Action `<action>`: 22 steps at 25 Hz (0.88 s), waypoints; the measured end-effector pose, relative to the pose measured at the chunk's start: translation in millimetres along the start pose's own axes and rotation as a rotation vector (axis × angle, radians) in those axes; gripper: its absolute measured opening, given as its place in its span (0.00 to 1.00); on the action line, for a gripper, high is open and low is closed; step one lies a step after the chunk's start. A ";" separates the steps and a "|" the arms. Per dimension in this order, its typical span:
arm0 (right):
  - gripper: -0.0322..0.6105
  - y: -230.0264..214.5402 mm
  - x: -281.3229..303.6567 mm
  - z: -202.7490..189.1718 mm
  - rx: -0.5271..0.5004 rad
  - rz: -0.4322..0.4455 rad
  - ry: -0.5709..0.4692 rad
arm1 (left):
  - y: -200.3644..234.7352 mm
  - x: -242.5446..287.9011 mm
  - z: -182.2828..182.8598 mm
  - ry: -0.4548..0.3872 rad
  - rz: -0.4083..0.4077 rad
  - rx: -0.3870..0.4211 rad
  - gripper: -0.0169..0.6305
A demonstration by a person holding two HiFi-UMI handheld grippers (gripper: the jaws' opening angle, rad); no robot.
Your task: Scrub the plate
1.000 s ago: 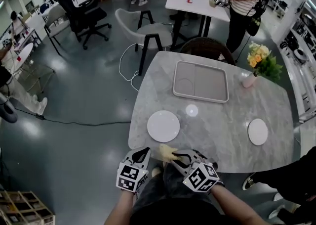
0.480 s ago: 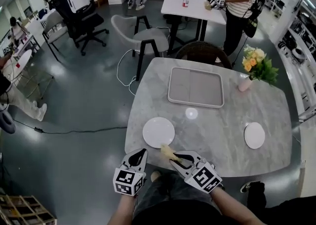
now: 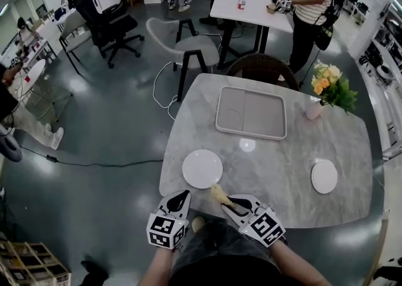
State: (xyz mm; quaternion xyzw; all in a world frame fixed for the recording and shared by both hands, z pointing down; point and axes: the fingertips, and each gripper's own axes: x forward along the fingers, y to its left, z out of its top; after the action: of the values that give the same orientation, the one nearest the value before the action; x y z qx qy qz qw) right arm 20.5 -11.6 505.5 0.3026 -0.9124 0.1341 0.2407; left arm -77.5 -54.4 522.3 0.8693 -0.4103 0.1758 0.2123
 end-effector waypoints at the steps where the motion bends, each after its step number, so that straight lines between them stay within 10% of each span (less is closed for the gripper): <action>1: 0.17 -0.5 -0.4 0.4 0.000 0.000 0.000 | -0.5 -0.2 0.6 0.000 0.000 0.001 0.05; 22: 0.17 -1.1 -11.3 -4.2 0.032 -0.010 0.003 | -2.7 -0.4 -2.4 0.003 0.000 -0.014 0.05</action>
State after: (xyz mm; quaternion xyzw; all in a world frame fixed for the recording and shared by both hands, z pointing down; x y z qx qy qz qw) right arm 30.6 -5.3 503.3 0.3109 -0.9082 0.1480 0.2380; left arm -76.0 -51.3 523.6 0.8676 -0.4111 0.1741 0.2188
